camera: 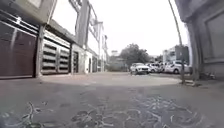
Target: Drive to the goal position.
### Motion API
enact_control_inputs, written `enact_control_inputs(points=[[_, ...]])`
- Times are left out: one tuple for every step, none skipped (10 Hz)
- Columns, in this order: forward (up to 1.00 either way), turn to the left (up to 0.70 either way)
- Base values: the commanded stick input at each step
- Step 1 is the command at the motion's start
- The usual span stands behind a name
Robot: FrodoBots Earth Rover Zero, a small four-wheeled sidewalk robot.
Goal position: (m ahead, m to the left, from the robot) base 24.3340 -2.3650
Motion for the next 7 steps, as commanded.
enact_control_inputs(points=[[1.0,0.06],[1.0,-0.22],[1.0,-0.34],[1.0,-0.34],[1.0,-0.06],[1.0,0.06],[1.0,0.06]])
